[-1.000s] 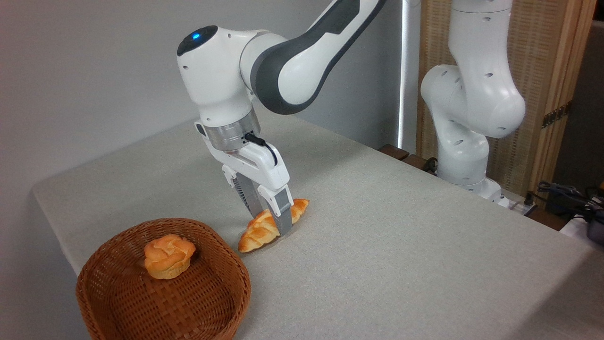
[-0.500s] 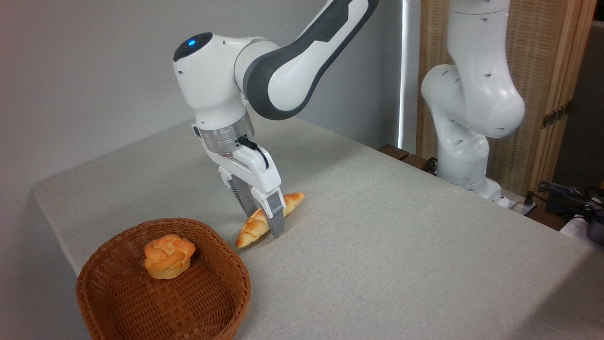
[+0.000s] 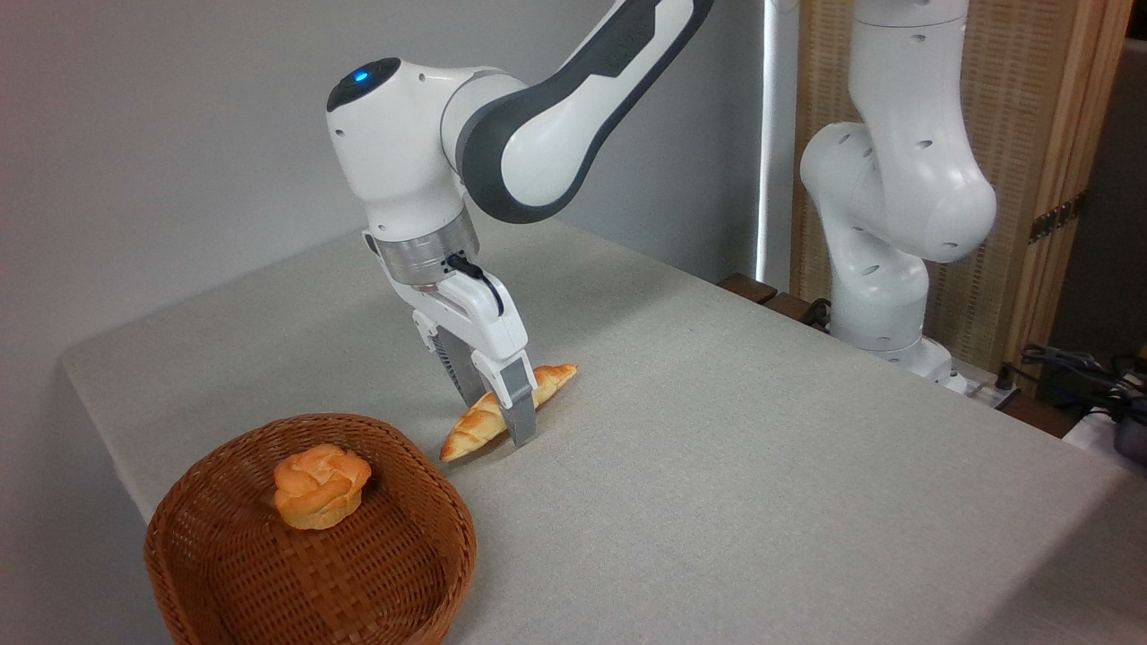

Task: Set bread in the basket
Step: 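Close the gripper around the middle of the braided roll, then lift the braided roll and carry it over the wicker basket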

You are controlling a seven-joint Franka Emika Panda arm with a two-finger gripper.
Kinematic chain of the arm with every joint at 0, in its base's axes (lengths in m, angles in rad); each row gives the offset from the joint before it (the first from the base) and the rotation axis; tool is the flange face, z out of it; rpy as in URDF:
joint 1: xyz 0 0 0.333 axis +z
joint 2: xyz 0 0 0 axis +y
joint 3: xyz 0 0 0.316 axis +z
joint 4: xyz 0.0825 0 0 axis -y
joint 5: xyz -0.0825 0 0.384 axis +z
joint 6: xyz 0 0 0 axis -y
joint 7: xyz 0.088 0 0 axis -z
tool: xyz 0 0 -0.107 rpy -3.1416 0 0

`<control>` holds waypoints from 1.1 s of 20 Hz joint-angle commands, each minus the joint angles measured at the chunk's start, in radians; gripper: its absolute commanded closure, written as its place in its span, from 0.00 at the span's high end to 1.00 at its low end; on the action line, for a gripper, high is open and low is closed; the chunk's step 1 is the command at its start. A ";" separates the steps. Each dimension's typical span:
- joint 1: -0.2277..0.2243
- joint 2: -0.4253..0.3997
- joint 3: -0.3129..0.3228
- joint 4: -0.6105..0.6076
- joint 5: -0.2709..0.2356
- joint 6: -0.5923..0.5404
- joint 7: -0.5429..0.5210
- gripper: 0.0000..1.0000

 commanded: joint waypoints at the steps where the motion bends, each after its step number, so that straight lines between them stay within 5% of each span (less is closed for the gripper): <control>1: -0.003 0.001 0.001 0.004 0.001 0.011 0.012 0.52; 10: -0.003 -0.001 -0.002 0.010 -0.001 0.011 0.009 0.52; 15: -0.001 -0.012 -0.019 0.029 0.001 0.010 0.009 0.31; 22: -0.001 -0.021 -0.021 0.053 0.001 -0.006 0.010 0.30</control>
